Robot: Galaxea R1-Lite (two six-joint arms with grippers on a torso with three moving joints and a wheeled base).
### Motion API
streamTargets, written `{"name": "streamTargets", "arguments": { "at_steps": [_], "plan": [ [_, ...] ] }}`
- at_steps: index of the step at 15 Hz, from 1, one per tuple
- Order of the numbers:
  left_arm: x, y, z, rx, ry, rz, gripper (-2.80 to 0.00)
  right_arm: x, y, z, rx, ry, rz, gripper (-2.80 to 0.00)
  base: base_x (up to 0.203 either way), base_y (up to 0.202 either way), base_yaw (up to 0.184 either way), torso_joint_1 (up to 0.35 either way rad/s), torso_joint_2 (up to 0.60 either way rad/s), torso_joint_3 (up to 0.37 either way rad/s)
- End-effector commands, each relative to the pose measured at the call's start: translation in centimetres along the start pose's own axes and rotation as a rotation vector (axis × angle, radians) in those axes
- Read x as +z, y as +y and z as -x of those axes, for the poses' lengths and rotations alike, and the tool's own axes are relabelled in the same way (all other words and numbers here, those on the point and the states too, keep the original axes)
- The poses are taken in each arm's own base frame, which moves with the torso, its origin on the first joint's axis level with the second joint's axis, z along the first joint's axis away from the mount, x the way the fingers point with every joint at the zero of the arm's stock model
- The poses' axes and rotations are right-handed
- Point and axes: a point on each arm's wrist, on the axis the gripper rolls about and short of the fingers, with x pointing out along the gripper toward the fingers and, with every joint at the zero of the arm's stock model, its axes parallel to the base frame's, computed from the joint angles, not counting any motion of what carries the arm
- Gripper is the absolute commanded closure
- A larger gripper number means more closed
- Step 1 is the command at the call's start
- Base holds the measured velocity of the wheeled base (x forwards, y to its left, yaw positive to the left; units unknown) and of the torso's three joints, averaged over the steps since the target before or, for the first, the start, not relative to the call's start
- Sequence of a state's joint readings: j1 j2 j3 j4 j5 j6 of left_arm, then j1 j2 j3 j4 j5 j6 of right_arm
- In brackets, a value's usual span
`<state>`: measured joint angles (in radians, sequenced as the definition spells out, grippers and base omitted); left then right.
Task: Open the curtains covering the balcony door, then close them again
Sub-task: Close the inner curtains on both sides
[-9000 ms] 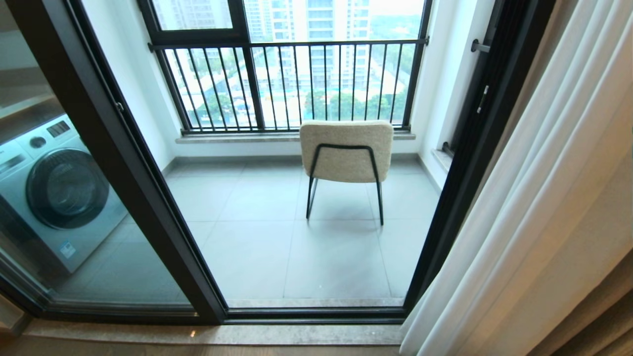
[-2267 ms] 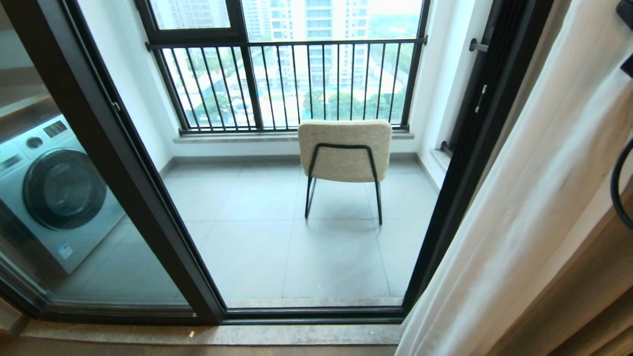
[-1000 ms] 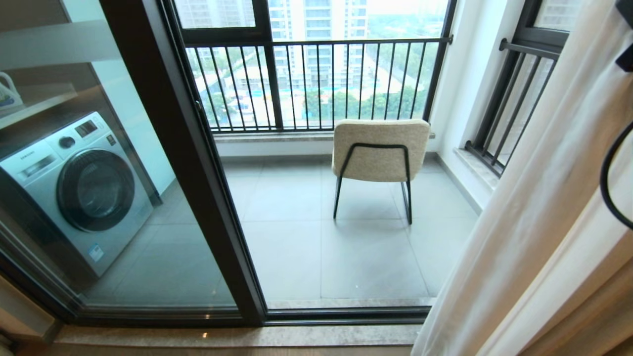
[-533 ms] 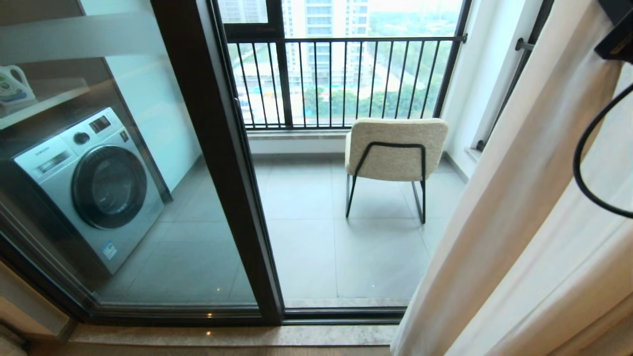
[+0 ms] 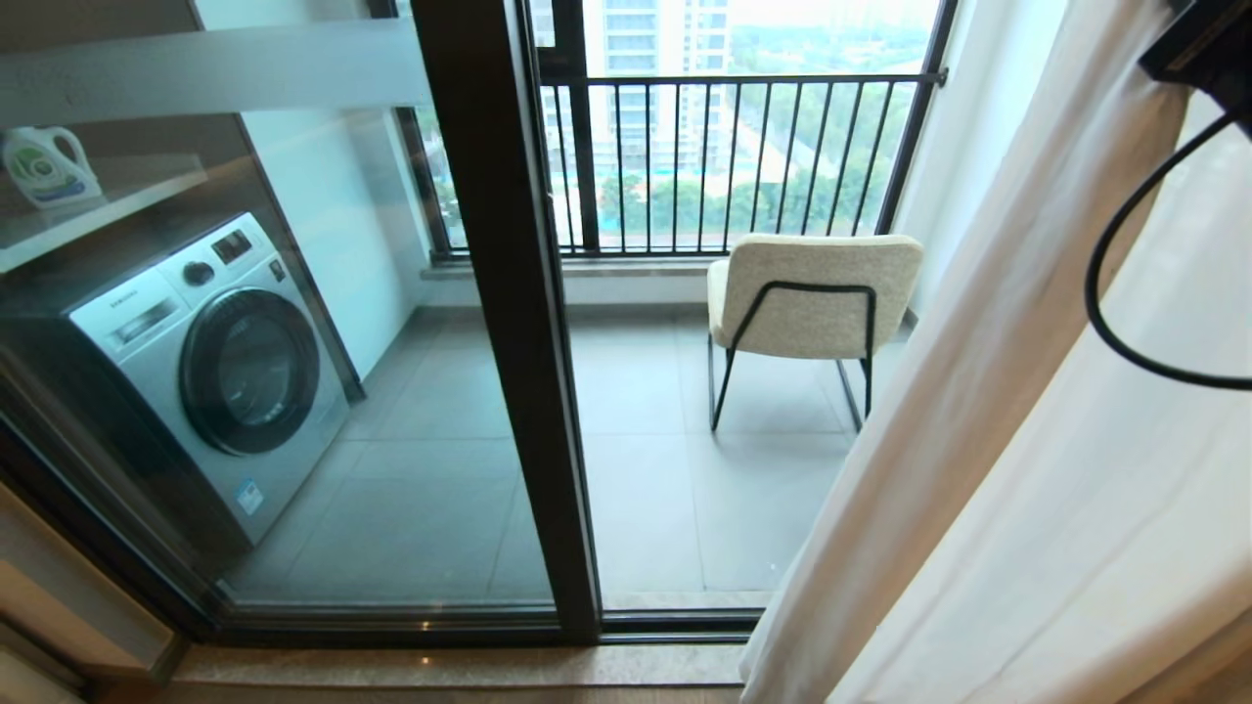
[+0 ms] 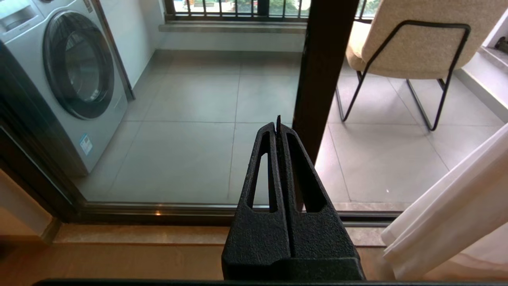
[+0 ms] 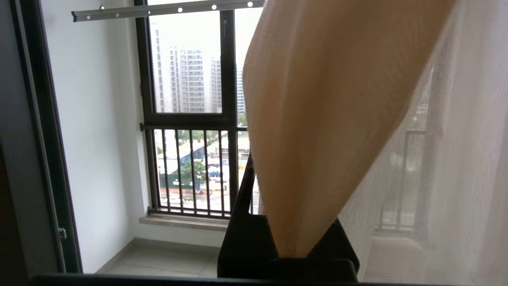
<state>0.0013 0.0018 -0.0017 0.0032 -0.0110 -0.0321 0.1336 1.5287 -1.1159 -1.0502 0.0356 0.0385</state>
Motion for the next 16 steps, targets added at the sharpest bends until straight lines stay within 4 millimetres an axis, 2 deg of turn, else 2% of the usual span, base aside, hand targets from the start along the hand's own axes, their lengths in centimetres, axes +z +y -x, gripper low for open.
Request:
{"name": "streamTargets", "arguments": {
  "at_steps": [1, 4, 16],
  "plan": [
    [0.00, 0.00, 0.00, 0.001, 0.000, 0.000, 0.00, -0.53, 0.11, -0.65, 0.006, -0.001, -0.003, 0.00, 0.000, 0.188, 0.001, 0.007, 0.00, 0.002],
    [0.00, 0.00, 0.00, 0.001, 0.000, 0.000, 0.00, -0.52, 0.31, -1.36, 0.013, -0.016, -0.020, 0.00, 0.000, 0.190, 0.001, 0.001, 0.00, 0.003],
    [0.00, 0.00, 0.00, 0.001, 0.000, 0.000, 0.00, -0.78, 0.60, -1.45, 0.021, -0.011, -0.025, 0.00, 0.000, 0.189, 0.002, 0.003, 0.00, 0.003]
  ]
}}
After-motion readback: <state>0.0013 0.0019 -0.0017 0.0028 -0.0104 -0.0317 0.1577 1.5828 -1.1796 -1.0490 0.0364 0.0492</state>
